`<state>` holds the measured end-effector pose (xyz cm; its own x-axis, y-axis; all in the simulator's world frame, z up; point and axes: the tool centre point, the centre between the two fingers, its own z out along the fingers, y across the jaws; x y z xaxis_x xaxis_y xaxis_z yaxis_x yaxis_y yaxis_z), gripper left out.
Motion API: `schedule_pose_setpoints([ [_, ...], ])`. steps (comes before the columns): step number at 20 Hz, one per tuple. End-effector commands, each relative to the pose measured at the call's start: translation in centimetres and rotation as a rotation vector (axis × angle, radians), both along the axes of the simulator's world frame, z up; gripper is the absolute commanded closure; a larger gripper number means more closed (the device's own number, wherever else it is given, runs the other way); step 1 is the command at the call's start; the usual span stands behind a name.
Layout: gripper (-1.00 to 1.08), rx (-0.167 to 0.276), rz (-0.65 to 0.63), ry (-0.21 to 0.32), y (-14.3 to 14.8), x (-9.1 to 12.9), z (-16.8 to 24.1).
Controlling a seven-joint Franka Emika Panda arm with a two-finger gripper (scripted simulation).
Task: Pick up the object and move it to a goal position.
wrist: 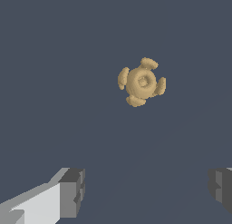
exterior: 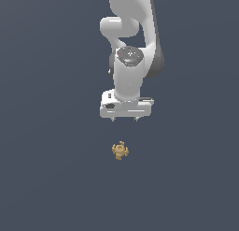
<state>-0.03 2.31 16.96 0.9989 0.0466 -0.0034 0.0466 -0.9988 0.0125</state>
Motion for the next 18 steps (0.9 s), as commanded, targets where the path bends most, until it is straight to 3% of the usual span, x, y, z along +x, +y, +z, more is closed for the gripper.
schedule_pose_setpoints([
  [1, -0.92, 0.000, 0.000, 0.000, 0.00, 0.00, 0.00],
  [18, -0.92, -0.017, 0.045, -0.022, -0.59, 0.87, 0.36],
])
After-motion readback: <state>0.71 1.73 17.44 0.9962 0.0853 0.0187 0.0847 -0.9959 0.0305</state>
